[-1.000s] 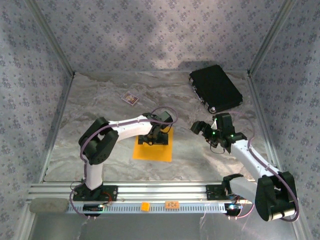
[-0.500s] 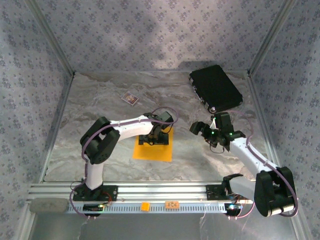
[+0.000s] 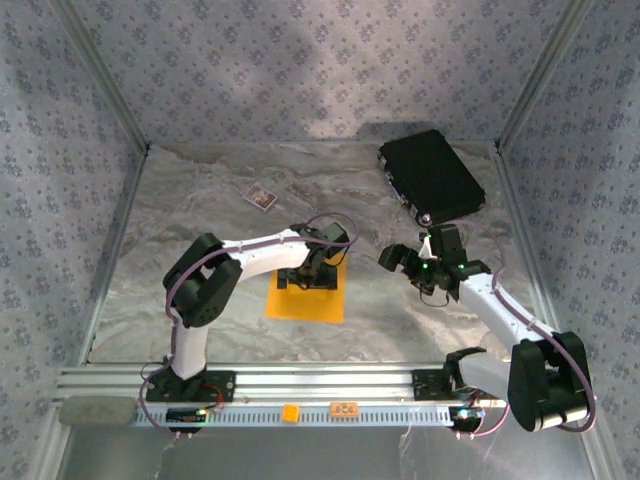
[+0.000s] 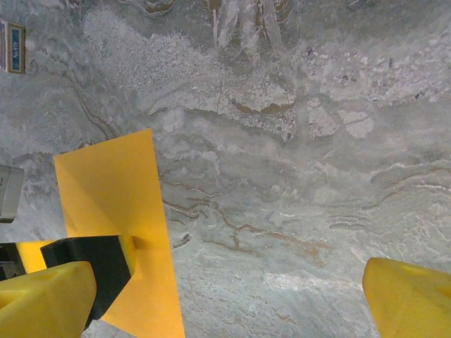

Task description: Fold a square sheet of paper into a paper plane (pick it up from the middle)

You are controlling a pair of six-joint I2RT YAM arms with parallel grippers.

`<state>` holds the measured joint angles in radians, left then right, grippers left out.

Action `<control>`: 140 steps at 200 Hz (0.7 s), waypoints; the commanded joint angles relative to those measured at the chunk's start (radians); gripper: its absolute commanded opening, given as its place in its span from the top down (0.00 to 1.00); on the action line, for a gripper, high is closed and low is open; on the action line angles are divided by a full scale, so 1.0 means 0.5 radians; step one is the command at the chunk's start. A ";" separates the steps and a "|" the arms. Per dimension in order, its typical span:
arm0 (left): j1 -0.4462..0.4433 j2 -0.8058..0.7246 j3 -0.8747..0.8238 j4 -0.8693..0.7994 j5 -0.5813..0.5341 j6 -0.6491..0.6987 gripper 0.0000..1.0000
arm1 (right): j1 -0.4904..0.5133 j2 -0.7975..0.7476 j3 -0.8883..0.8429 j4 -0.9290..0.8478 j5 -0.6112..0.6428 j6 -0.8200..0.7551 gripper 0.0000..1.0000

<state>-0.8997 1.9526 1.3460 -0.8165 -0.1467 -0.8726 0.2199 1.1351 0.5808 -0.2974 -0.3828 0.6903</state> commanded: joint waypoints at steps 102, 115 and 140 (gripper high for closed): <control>-0.014 0.043 0.092 -0.141 0.012 0.162 0.00 | 0.003 -0.006 0.073 -0.061 -0.056 -0.024 0.01; -0.014 0.028 0.067 -0.086 0.052 0.164 0.00 | 0.008 -0.006 0.075 -0.058 -0.054 -0.022 0.01; -0.006 0.042 0.040 -0.044 0.069 0.163 0.00 | 0.014 -0.005 0.070 -0.053 -0.050 -0.018 0.01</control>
<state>-0.8997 1.9526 1.3792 -0.8520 -0.1371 -0.8078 0.2211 1.1351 0.5880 -0.3084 -0.3977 0.6903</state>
